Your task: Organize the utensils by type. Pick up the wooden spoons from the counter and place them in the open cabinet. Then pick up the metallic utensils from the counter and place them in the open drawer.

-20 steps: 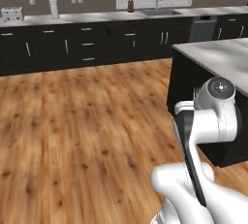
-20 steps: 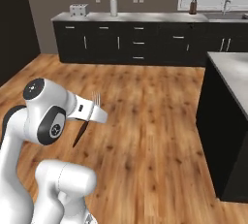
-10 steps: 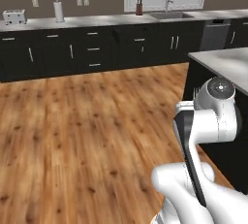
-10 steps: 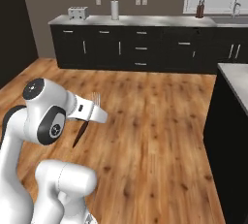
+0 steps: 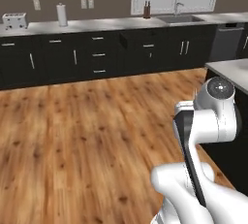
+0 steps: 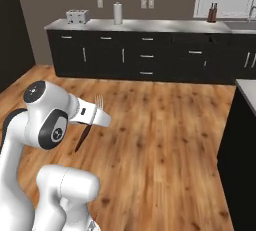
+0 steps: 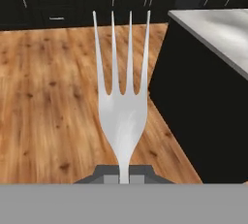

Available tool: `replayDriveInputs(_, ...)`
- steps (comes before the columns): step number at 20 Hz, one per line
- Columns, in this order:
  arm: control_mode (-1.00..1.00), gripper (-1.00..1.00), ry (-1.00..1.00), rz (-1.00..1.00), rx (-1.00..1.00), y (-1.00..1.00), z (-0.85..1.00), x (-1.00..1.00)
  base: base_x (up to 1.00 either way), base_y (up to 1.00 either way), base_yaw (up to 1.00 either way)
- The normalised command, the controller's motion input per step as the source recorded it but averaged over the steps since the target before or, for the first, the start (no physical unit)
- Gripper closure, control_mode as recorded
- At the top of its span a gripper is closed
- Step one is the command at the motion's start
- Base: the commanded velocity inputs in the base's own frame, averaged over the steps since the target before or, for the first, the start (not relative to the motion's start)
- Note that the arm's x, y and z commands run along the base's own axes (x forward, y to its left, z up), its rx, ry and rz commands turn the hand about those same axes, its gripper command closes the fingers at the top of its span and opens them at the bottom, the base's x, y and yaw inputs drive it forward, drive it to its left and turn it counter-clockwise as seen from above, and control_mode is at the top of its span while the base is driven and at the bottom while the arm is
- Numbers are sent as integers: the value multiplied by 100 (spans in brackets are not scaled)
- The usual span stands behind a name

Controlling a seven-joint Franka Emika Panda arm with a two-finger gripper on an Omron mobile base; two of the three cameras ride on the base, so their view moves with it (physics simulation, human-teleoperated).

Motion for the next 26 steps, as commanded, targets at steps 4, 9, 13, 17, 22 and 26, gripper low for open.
replayDriveInputs(4, 100, 100, 0, 0, 0, 0, 0, 0, 85, 24, 0)
replayDriveInputs(9, 100, 100, 0, 0, 0, 0, 0, 0, 94, 27, 0)
replayDriveInputs(13, 100, 100, 0, 0, 0, 0, 0, 0, 99, 29, 0)
replayDriveInputs(17, 100, 100, 0, 0, 0, 0, 0, 0, 100, 30, 0)
replayDriveInputs(22, 100, 100, 0, 0, 0, 0, 0, 0, 100, 27, 0)
replayDriveInputs(26, 100, 100, 0, 0, 0, 0, 0, 0, 92, 32, -4)
